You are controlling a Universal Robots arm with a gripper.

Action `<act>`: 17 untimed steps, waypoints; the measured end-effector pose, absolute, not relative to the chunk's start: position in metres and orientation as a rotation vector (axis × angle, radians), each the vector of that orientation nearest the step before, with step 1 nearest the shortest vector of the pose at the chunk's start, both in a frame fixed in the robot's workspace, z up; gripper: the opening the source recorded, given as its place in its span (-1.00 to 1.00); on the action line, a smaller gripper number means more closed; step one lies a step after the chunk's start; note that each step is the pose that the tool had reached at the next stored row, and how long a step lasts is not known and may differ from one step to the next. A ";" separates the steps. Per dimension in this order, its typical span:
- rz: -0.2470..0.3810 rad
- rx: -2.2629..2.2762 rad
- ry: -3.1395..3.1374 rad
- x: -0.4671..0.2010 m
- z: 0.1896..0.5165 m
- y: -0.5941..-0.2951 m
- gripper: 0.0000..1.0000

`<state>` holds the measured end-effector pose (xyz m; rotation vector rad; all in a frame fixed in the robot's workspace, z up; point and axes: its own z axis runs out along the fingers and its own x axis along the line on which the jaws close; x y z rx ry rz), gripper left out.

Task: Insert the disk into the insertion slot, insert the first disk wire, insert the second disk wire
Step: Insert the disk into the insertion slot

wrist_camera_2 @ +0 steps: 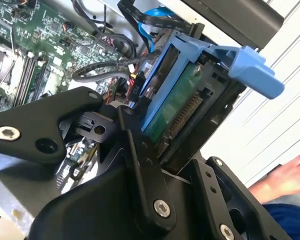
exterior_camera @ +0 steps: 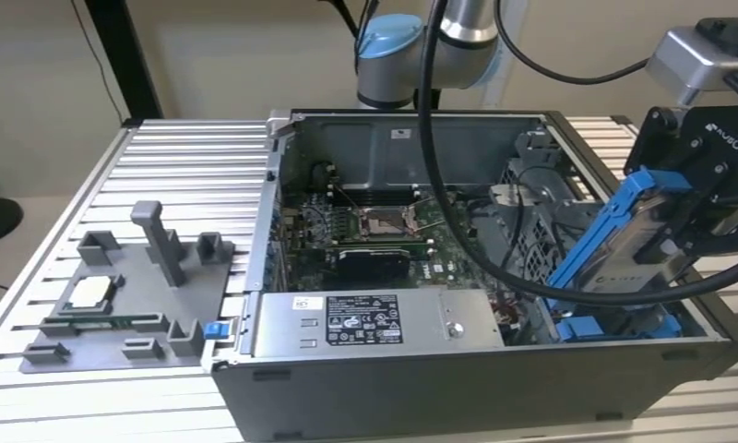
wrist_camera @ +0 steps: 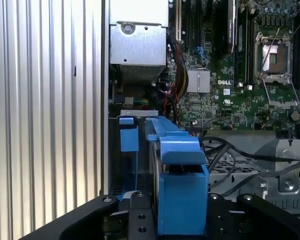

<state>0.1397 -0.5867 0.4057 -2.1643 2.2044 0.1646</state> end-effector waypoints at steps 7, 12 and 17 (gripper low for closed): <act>0.148 -2.158 2.196 0.140 0.406 -0.587 -1.00; 0.148 -2.158 2.196 0.139 0.407 -0.587 -1.00; 0.146 -2.157 2.194 0.136 0.408 -0.588 -1.00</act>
